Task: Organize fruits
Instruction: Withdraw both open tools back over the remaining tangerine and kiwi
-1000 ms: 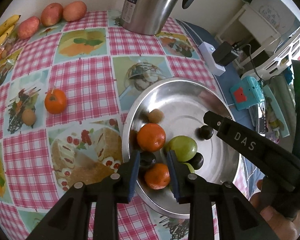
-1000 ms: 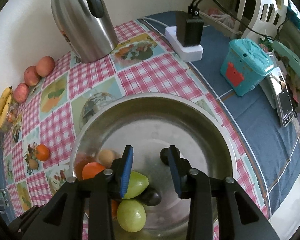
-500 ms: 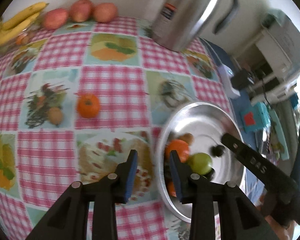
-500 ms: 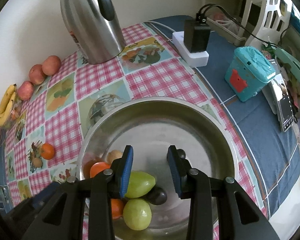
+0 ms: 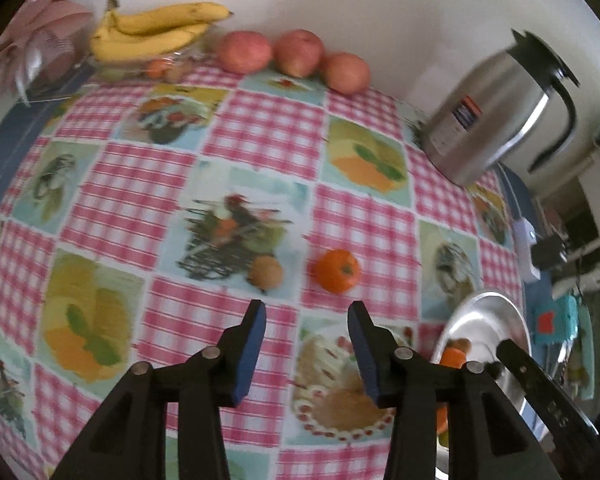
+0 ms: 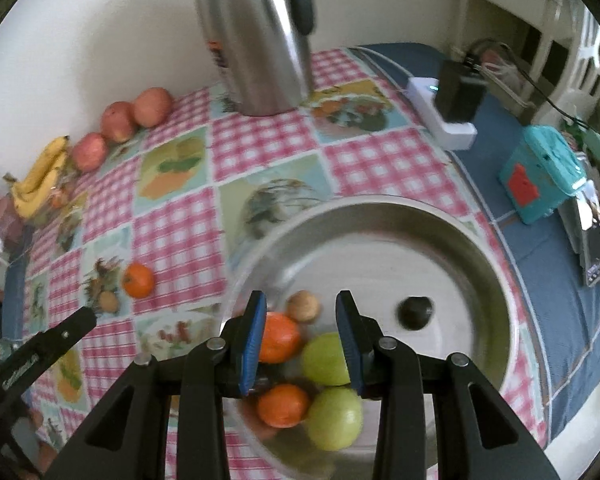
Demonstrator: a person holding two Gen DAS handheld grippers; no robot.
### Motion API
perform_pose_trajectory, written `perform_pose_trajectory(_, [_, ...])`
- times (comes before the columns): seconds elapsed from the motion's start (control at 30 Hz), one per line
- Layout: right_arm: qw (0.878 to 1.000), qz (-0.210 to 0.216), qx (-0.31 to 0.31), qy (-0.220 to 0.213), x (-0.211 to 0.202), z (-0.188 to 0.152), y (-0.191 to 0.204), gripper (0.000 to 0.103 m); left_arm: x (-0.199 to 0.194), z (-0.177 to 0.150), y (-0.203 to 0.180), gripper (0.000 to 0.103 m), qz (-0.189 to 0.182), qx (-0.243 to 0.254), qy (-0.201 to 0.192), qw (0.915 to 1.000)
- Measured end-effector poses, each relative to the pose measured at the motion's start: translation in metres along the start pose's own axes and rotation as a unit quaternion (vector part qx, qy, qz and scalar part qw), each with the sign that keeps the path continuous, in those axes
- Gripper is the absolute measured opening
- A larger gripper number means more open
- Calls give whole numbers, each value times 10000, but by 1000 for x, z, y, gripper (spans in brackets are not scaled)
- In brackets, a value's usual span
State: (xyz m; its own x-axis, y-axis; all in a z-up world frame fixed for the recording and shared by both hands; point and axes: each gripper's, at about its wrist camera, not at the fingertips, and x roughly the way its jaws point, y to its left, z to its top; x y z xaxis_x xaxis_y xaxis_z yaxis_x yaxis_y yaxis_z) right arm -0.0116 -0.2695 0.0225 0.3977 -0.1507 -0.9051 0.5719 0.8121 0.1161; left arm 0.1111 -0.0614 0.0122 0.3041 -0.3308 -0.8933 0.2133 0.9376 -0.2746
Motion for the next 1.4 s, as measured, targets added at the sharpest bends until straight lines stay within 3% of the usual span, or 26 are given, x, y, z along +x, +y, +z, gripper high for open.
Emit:
perform_pose_trajectory(0.33, [9992,94,-377,-91,-8,-4,29,37,-8,6,12,55,170,-34,-180,9997])
perform_pose_trajectory(0.43, [9990,68,-425,-84,-7,-4,31,38,-8,6,10,68,225,17,-190,9996])
perform_pose_trajectory(0.5, [9990,22,-437,-72,-6,-5,32,50,-8,5,9,83,331,58,-248,9991])
perform_pose_trajectory(0.53, [9990,17,-431,-64,-5,-5,31,59,-8,6,9,85,373,76,-268,9989])
perform_pose_trajectory(0.63, [9991,30,-418,-46,-4,-5,31,63,-8,5,11,94,499,84,-329,9982])
perform_pose_trajectory(0.7, [9990,-42,-442,-37,-2,-5,32,73,-8,5,12,103,590,87,-372,9975])
perform_pose_trajectory(0.73, [9989,-61,-454,-36,-2,-5,32,79,-8,5,13,103,626,96,-406,9972])
perform_pose_trajectory(0.9, [9988,-91,-483,-32,0,-5,32,80,-8,5,13,103,778,186,-482,9956])
perform_pose_trajectory(0.97, [9986,-137,-503,-36,1,-5,33,88,-7,5,13,103,814,200,-456,9954])
perform_pose_trajectory(1.13, [9983,-161,-558,-106,2,-6,34,90,-7,5,15,103,835,179,-463,9953])
perform_pose_trajectory(1.23, [9980,-178,-595,-107,2,-7,36,99,-8,5,15,103,820,173,-478,9953])
perform_pose_trajectory(1.4, [9978,-128,-642,-103,4,-7,39,99,-7,5,15,103,797,176,-459,9956])
